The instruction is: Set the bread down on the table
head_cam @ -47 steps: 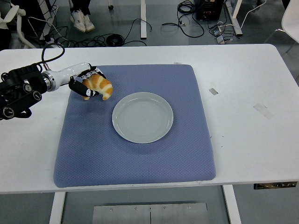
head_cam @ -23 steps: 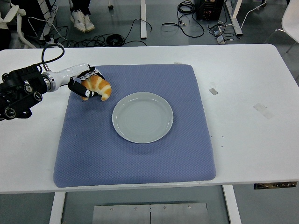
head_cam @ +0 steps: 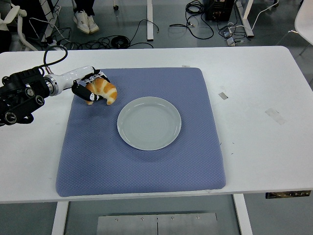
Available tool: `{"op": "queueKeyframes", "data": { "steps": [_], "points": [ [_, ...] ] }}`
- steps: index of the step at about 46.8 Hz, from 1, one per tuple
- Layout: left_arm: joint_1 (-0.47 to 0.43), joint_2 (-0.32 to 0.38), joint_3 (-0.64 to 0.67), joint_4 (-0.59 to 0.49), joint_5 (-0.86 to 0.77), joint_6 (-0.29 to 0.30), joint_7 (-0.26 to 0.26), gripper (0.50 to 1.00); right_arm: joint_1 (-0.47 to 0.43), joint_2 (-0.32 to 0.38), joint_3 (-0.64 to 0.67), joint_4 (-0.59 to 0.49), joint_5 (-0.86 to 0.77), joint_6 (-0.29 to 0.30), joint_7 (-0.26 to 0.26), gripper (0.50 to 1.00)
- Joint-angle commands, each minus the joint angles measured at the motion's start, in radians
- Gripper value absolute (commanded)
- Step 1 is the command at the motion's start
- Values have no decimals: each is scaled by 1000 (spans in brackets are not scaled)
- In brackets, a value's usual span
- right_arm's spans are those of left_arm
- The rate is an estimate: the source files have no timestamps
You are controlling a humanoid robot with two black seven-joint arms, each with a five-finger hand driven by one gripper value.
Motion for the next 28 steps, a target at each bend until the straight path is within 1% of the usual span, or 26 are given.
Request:
{"op": "queueKeyframes", "data": {
  "steps": [1, 3, 15, 19, 25, 28],
  "points": [
    [0, 0, 3, 0, -28, 0, 0, 683, 0, 0, 1, 0, 0, 0, -1, 1000],
    [2, 0, 5, 1, -37, 0, 0, 699, 0, 0, 0, 0, 0, 0, 0, 1000],
    [2, 0, 5, 0, -39, 0, 0, 701, 0, 0, 1, 1, 0, 0, 0, 1000],
    [2, 0, 5, 0, -39, -2, 0, 708, 0, 0, 1, 0, 0, 0, 0, 1000],
    [3, 0, 3, 0, -42, -5, 0, 796, 0, 0, 0, 1, 0, 0, 0, 1000],
    [2, 0, 2, -2, -43, -5, 0, 819, 0, 0, 0, 0, 0, 0, 0, 1000]
  ]
}}
